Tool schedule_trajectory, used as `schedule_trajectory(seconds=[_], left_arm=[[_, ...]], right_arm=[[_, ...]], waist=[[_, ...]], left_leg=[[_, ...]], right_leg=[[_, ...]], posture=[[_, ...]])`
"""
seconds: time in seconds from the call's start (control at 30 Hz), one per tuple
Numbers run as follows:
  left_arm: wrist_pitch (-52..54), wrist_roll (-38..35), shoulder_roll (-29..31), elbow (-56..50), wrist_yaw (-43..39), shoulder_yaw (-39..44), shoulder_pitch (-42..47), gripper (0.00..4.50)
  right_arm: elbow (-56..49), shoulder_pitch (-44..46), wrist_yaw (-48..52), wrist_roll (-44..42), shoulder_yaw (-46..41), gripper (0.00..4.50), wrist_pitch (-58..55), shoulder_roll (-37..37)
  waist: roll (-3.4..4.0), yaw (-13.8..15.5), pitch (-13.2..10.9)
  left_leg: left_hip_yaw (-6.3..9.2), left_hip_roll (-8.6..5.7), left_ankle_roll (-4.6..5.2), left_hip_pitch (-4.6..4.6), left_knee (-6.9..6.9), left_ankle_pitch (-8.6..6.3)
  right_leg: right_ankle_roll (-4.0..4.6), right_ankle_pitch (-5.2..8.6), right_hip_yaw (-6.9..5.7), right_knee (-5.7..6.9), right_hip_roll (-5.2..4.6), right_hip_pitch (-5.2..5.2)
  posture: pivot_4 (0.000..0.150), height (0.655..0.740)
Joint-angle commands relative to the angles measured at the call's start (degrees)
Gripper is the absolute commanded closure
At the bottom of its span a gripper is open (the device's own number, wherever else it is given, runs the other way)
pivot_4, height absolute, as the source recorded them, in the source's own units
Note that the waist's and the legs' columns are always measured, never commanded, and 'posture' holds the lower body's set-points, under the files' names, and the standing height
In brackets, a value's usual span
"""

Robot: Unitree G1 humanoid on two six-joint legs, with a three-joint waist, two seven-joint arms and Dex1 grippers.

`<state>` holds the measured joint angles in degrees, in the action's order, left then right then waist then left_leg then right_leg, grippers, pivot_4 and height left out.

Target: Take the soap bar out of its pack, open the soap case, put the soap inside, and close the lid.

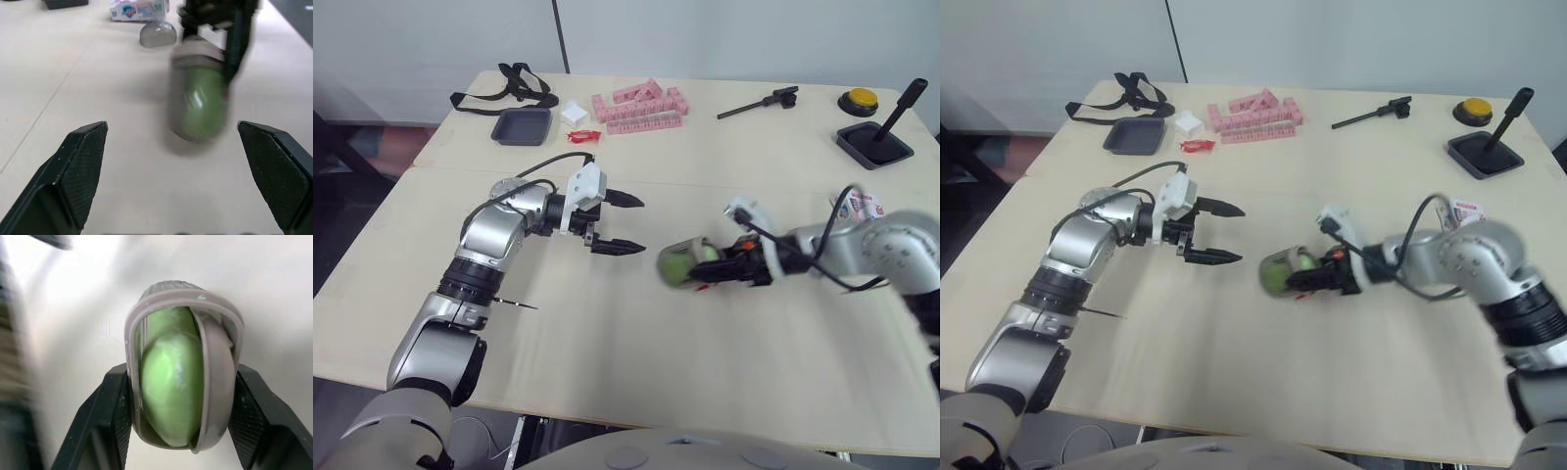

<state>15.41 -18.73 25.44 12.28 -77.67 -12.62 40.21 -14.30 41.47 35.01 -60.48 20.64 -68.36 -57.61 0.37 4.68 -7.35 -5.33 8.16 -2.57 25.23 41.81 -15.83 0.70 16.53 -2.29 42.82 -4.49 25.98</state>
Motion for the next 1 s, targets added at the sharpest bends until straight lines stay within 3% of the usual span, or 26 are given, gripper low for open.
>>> schedule_trajectory(seconds=[0.03,0.23,0.47,0.67,1.0], left_arm=[[2.77,-1.77,-1.21,-5.45,0.6,-0.75,0.15,0.0],[3.48,0.17,-3.65,-9.1,3.7,-3.52,-0.53,0.0],[1.28,3.77,-7.35,-7.62,9.37,-5.3,-0.62,0.0],[0.42,5.08,-10.18,-7.05,12.98,-6.0,-1.76,0.0],[-2.08,8.92,-13.22,-3.45,17.67,-8.01,-1.8,0.0]], right_arm=[[-5.18,7.54,13.52,16.93,10.65,2.39,7.43,-3.9],[-7.05,17.77,28.55,38.29,24.33,2.39,15.11,-5.37],[-4.51,23.55,34.91,54.47,32.51,2.39,16.4,-0.76],[-3.82,24.92,34.73,58.67,33.05,2.39,11.11,6.62],[-3.72,22.19,36.35,61.46,31.94,2.39,9.41,7.87]], waist=[[-0.02,-0.11,-0.02],[-0.06,-0.09,-0.05],[-0.06,-0.21,-0.04],[-0.07,-0.68,-0.04],[-0.07,-0.65,-0.03]], left_leg=[[-0.01,0.02,0.0,0.06,0.0,0.0],[-0.04,0.28,0.01,0.16,-0.01,-0.01],[-0.05,0.33,0.05,0.1,0.14,-0.01],[-0.06,0.36,0.39,-0.11,0.16,-0.01],[-0.07,0.39,0.45,-0.5,0.15,0.06]], right_leg=[[-0.02,-0.01,-0.01,0.01,0.02,0.02],[-0.02,-0.01,-0.04,0.05,0.19,0.05],[0.01,0.0,0.06,0.21,0.23,0.02],[0.37,0.15,0.1,0.4,0.24,-0.06],[0.42,0.16,0.12,0.44,0.26,-0.4]], posture=[[0.15,0.7109],[0.15,0.7109],[0.15,0.7109],[0.15,0.7109],[0.15,0.7109]])
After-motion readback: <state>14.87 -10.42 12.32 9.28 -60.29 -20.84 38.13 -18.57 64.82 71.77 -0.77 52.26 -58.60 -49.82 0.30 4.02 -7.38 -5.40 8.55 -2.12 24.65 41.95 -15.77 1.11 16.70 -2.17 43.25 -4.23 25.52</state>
